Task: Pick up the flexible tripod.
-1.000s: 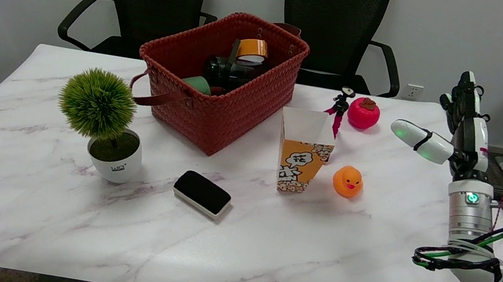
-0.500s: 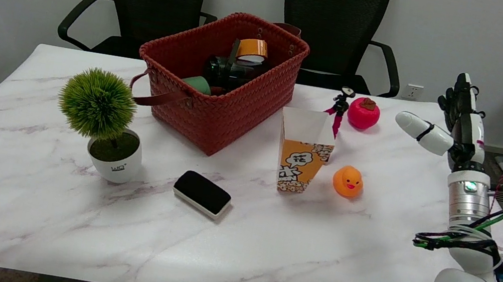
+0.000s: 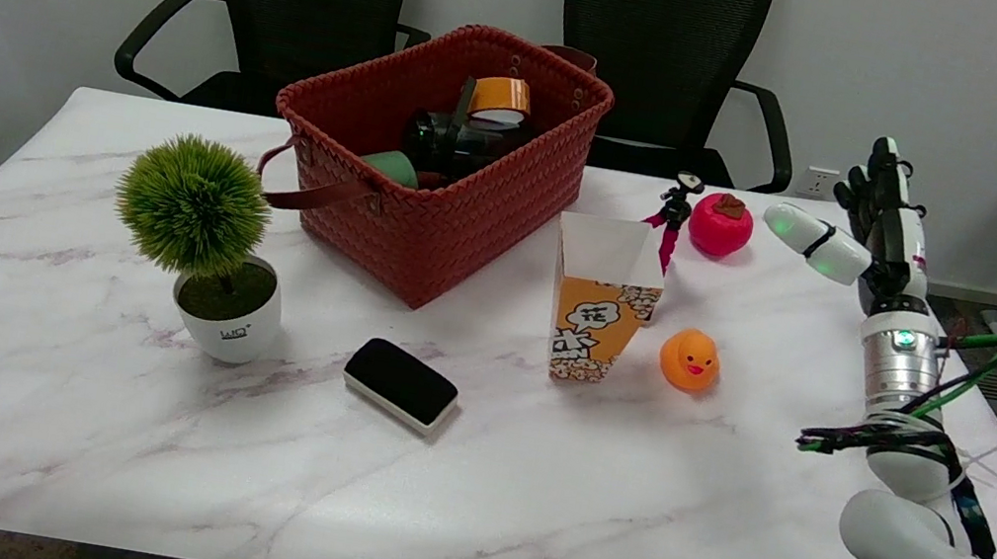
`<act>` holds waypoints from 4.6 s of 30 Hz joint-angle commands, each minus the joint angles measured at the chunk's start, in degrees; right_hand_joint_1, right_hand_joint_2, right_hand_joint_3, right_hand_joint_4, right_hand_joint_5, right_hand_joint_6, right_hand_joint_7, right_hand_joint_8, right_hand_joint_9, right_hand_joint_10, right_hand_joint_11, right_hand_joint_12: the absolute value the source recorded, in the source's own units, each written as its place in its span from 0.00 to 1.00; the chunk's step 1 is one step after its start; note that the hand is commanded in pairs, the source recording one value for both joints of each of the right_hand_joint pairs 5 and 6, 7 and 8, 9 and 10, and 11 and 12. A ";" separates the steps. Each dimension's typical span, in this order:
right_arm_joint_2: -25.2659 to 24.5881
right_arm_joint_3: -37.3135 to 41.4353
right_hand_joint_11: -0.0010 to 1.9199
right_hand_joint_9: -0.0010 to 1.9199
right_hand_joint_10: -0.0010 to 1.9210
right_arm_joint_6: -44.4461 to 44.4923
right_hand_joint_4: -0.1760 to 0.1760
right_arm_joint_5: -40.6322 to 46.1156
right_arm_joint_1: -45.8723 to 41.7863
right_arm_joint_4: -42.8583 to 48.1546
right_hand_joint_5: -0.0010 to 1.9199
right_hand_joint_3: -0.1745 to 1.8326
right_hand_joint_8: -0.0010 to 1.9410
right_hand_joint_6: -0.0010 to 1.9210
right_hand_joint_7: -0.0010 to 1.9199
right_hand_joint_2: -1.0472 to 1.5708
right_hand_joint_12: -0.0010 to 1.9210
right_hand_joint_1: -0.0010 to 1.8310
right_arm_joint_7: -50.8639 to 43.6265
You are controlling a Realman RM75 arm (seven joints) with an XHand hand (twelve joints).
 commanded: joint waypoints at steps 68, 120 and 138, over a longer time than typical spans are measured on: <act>-9.29 -13.37 0.13 0.12 0.12 -15.26 0.50 -4.55 23.04 -19.95 0.00 0.00 0.05 0.00 0.05 0.50 0.13 0.54 2.81; -9.95 -13.85 0.16 0.23 0.23 -16.62 0.50 -5.13 22.40 -19.81 0.10 0.00 0.21 0.10 0.22 0.54 0.16 0.51 2.89; -9.89 -13.69 0.32 0.36 0.36 -16.62 0.50 -4.81 22.24 -19.73 0.12 0.00 0.41 0.12 0.41 0.57 0.32 0.50 2.97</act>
